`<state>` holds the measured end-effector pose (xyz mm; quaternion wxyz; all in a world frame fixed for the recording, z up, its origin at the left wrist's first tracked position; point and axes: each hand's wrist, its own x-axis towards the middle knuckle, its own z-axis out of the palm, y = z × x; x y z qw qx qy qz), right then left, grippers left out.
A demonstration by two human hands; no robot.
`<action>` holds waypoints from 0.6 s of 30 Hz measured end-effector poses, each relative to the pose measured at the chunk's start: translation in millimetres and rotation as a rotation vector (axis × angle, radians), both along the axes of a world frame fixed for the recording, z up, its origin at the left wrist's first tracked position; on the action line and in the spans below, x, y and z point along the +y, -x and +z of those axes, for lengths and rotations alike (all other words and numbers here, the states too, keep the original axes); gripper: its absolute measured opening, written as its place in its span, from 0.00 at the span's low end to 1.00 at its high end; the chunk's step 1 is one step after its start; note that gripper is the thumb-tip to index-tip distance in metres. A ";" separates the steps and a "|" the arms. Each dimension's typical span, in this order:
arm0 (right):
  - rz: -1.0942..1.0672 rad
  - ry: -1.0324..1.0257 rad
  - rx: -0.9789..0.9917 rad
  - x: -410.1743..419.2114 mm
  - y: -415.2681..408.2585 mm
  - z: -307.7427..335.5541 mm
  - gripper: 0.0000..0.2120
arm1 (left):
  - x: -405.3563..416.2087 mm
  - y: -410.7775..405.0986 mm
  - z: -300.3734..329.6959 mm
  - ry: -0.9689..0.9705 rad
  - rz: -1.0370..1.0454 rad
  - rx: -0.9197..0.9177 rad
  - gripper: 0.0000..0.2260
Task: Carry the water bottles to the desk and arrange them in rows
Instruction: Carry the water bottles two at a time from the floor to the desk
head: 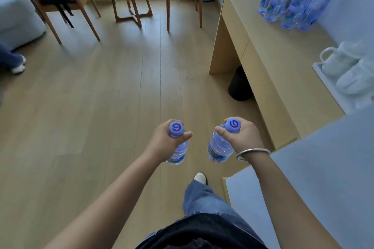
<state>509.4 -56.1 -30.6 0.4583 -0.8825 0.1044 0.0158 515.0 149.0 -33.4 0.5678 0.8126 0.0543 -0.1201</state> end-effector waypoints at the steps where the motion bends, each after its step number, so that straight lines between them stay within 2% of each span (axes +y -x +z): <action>1: -0.010 -0.016 -0.002 -5.7 -20.8 2.9 0.10 | -6.5 -19.8 4.9 0.005 -0.004 -0.002 0.11; 7: -0.127 -0.121 -0.073 -46.2 -126.8 25.6 0.09 | -54.0 -138.2 31.4 0.075 0.004 -0.021 0.08; 10: -0.182 -0.088 -0.091 -69.2 -155.2 35.1 0.10 | -80.8 -183.7 36.4 0.083 -0.055 -0.046 0.08; 18: -0.471 -0.071 -0.108 -138.7 -209.8 54.6 0.20 | -164.8 -295.5 38.8 0.088 -0.239 -0.083 0.08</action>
